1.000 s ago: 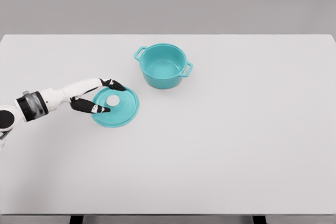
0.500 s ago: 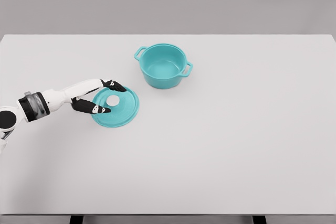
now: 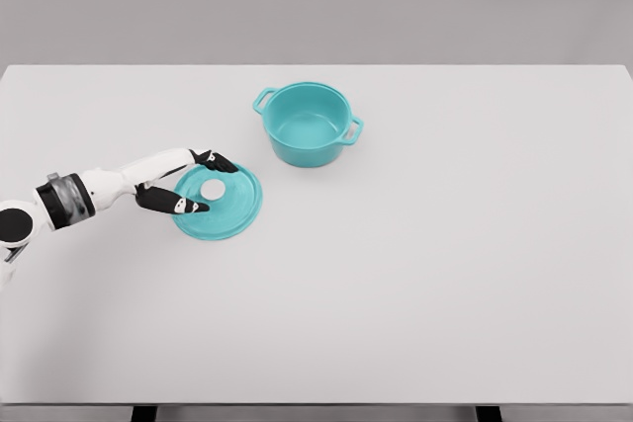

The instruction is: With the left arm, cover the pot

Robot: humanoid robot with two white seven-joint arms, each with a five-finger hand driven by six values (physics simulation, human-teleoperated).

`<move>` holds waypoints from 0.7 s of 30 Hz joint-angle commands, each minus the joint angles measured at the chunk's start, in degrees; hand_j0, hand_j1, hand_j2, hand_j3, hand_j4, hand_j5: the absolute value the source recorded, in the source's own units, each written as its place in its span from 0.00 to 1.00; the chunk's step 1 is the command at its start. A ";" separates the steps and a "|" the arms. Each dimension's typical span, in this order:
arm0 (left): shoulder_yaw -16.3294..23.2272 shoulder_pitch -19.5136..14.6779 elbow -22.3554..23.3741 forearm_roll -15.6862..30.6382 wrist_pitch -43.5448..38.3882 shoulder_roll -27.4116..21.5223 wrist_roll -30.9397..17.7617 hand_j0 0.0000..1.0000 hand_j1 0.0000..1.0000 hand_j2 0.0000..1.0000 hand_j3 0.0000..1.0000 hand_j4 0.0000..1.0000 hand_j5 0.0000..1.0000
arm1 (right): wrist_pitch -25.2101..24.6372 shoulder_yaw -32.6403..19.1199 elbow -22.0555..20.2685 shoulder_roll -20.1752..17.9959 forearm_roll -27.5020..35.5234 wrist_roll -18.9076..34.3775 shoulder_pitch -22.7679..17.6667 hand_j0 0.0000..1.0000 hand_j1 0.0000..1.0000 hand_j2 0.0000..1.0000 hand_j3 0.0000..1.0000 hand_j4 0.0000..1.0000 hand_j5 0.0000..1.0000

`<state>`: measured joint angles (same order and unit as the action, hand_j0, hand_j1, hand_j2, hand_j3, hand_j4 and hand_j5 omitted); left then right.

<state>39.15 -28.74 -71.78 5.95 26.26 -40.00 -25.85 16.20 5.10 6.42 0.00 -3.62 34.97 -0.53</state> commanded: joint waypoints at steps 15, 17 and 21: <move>0.05 0.00 0.59 0.38 -0.16 -0.08 0.01 0.75 0.75 0.75 0.75 0.75 0.75 | 0.06 0.00 0.00 0.00 -0.07 0.03 0.00 1.00 1.00 1.00 1.00 1.00 1.00; 0.05 0.00 0.59 0.38 -0.16 -0.08 0.01 0.75 0.75 0.75 0.75 0.75 0.75 | 0.06 0.00 0.00 0.00 -0.07 0.03 0.00 1.00 1.00 1.00 1.00 1.00 1.00; 0.05 0.00 0.59 0.38 -0.16 -0.08 0.01 0.75 0.75 0.75 0.75 0.75 0.75 | 0.06 0.00 0.00 0.00 -0.07 0.03 0.00 1.00 1.00 1.00 1.00 1.00 1.00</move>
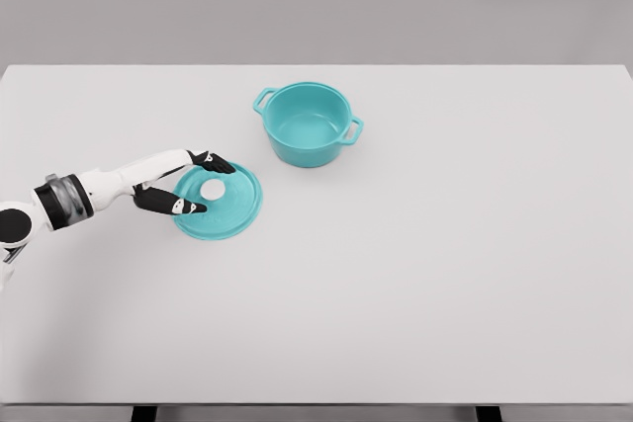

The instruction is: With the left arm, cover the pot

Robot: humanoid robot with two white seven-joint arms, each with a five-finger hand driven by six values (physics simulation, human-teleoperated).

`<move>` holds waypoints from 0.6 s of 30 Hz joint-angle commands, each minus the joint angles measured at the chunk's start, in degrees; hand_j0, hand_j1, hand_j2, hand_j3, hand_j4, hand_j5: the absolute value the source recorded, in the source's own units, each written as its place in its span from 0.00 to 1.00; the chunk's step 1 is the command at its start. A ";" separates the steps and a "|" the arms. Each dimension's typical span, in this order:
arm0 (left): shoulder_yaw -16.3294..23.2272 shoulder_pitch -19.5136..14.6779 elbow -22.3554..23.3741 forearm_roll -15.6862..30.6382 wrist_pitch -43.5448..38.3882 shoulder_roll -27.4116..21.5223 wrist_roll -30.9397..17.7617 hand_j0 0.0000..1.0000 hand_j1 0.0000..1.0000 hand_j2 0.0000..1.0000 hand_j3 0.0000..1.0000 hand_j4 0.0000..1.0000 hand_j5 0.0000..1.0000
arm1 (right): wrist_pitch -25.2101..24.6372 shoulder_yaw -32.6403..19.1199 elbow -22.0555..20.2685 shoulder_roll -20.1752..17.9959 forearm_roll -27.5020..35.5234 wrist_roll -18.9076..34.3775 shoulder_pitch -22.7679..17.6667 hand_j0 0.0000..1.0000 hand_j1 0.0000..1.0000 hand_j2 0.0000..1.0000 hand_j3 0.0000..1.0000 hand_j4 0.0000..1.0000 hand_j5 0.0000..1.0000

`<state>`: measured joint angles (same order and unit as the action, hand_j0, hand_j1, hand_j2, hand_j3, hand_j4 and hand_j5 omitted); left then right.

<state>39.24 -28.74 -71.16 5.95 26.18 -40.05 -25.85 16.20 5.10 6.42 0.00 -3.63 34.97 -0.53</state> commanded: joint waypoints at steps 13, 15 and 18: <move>0.05 0.09 -0.12 0.38 -0.07 -0.11 0.01 0.70 0.70 0.70 0.70 0.70 0.70 | 0.06 0.00 0.00 0.00 -0.06 0.03 0.00 1.00 1.00 1.00 1.00 1.00 1.00; 0.05 0.09 -0.12 -0.15 -0.07 -0.11 0.01 0.66 0.66 0.66 0.66 0.66 0.66 | 0.06 0.00 0.00 0.00 -0.06 0.03 0.00 1.00 1.00 1.00 1.00 1.00 1.00; 0.05 0.17 -0.03 -0.41 -0.07 -0.11 0.01 0.64 0.64 0.64 0.64 0.64 0.64 | 0.06 0.00 0.00 0.00 -0.06 0.03 0.00 1.00 1.00 1.00 1.00 1.00 1.00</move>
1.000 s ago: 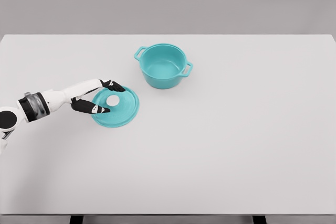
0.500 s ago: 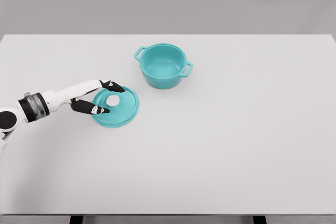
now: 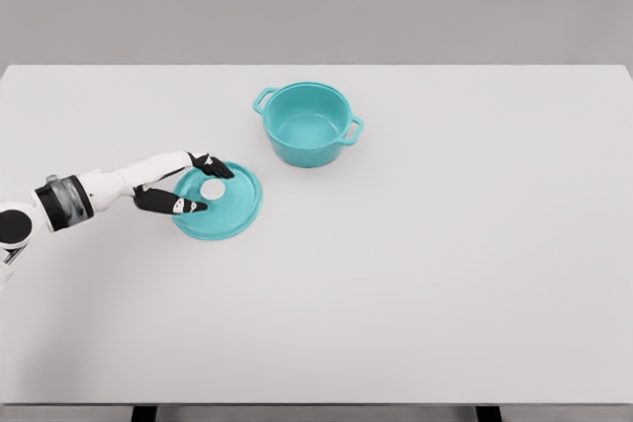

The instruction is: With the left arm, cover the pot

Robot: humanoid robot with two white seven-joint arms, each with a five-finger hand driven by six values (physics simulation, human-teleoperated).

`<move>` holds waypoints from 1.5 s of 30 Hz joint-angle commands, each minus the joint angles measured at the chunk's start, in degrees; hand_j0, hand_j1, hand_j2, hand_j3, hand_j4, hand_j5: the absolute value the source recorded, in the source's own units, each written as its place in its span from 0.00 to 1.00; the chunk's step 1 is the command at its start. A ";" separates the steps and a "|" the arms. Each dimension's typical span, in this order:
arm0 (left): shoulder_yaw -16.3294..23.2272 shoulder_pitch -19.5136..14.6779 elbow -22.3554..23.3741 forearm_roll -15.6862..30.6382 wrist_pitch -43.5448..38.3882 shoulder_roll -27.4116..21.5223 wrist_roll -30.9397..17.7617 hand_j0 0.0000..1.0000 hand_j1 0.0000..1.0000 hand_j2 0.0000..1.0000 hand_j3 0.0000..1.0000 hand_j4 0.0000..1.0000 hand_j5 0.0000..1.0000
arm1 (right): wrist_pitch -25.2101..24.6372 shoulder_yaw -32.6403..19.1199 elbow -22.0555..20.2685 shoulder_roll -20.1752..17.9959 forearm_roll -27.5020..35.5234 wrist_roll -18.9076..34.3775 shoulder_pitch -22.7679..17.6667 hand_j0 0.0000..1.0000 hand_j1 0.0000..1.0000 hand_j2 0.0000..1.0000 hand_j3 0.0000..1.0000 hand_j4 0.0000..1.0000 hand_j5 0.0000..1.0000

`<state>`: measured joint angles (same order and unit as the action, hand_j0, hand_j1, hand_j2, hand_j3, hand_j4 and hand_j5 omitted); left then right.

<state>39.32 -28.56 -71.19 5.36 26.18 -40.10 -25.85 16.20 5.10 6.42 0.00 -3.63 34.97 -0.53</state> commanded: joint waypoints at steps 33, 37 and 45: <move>0.14 -0.70 -1.32 0.00 0.01 -0.07 -2.36 0.50 0.50 0.50 0.50 0.50 0.50 | 0.06 -0.01 0.00 0.00 -0.06 0.03 0.00 1.00 1.00 1.00 1.00 1.00 1.00; -0.12 -1.49 -2.82 0.09 -0.07 -0.07 -3.33 0.49 0.49 0.49 0.49 0.49 0.49 | 0.06 -0.01 0.00 0.00 -0.06 0.03 0.00 1.00 1.00 1.00 1.00 1.00 1.00; -0.12 -2.99 -3.17 0.18 -0.16 0.02 -4.38 0.49 0.49 0.49 0.49 0.49 0.49 | 0.06 -0.01 0.00 0.00 -0.06 0.03 0.00 1.00 1.00 1.00 1.00 1.00 1.00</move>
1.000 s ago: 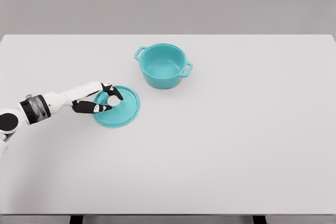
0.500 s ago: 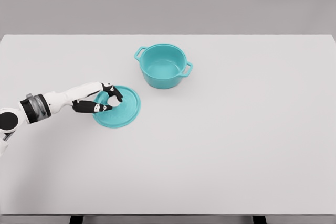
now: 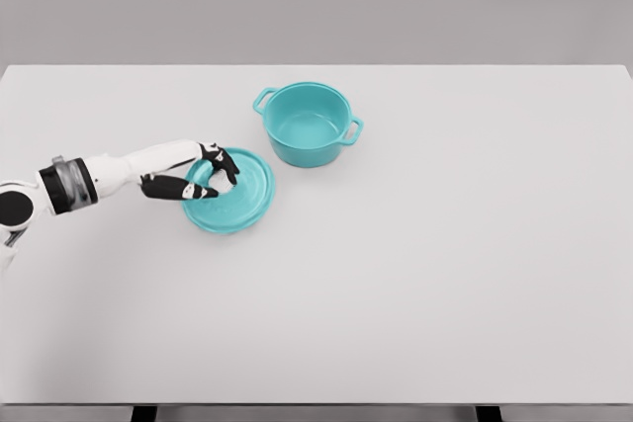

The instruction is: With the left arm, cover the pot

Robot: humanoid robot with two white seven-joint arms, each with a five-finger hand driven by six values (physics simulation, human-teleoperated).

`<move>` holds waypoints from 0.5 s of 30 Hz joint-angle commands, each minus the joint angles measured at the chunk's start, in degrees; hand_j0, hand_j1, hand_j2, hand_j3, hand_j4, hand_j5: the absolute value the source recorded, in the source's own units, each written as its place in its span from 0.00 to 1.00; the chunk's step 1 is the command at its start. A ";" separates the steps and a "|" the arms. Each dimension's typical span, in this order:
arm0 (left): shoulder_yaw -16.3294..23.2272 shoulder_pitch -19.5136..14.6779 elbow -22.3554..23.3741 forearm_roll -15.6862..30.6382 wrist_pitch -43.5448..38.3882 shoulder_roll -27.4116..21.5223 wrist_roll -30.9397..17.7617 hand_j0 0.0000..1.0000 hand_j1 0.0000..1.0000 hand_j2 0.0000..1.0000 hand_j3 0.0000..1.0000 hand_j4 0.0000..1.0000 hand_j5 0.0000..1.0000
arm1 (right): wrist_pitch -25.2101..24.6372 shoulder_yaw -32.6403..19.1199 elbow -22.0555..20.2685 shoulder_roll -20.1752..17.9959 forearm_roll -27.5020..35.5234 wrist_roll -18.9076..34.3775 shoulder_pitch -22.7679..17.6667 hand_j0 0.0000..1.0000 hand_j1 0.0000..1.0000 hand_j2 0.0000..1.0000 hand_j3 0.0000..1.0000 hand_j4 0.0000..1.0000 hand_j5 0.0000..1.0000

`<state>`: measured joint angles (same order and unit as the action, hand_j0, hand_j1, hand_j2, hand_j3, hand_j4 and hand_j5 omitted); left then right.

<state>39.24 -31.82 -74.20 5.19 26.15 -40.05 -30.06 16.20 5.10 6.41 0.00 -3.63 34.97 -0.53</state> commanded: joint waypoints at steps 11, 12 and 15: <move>0.58 -2.99 -0.16 0.26 -2.68 -0.12 -3.87 0.48 0.48 0.48 0.48 0.48 0.48 | 0.06 -0.01 0.00 0.00 -0.06 0.03 0.00 1.00 1.00 1.00 1.00 1.00 1.00; 0.66 -3.08 -0.07 0.26 -2.77 -0.03 -3.87 0.48 0.48 0.48 0.48 0.48 0.48 | 0.06 -0.01 0.00 0.00 -0.06 0.03 0.00 1.00 1.00 1.00 1.00 1.00 1.00; 0.66 -3.87 -0.07 0.35 -2.77 -0.03 -4.31 0.48 0.48 0.48 0.48 0.48 0.48 | 0.06 -0.01 0.00 0.00 -0.06 0.03 0.00 1.00 1.00 1.00 1.00 1.00 1.00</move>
<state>39.90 -36.12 -74.28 5.18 23.67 -40.05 -34.05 16.21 5.10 6.42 0.00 -3.63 34.97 -0.53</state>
